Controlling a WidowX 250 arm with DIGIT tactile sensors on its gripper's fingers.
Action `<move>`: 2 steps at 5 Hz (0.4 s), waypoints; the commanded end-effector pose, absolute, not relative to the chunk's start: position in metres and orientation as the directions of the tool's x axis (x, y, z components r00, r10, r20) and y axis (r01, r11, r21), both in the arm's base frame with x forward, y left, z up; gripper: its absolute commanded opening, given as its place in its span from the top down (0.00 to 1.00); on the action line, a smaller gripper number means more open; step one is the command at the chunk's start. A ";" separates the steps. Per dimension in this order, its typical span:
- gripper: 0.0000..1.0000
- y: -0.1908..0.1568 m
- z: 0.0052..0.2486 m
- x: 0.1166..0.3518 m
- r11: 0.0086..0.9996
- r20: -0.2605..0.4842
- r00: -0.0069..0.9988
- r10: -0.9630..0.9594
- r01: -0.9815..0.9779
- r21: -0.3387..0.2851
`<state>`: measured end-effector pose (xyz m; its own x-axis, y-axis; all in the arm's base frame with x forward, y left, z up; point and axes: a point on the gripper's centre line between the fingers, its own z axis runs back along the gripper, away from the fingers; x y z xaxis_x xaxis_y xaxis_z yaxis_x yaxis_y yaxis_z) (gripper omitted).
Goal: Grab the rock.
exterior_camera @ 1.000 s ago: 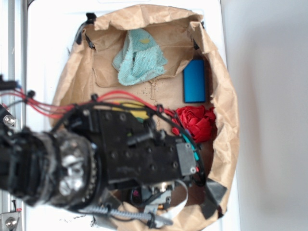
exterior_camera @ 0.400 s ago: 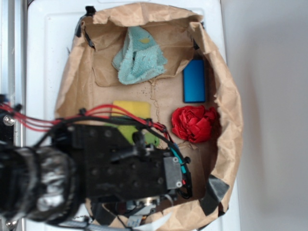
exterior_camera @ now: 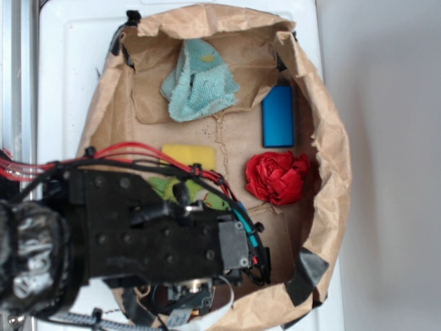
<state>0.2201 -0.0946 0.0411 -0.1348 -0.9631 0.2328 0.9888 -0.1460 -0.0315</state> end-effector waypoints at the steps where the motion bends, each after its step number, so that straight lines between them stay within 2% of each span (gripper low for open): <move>1: 0.00 -0.107 0.063 0.209 -0.235 0.263 -0.232 -0.937 0.972 0.019; 2: 0.00 -0.113 0.063 0.202 -0.261 0.286 -0.252 -0.925 0.965 0.008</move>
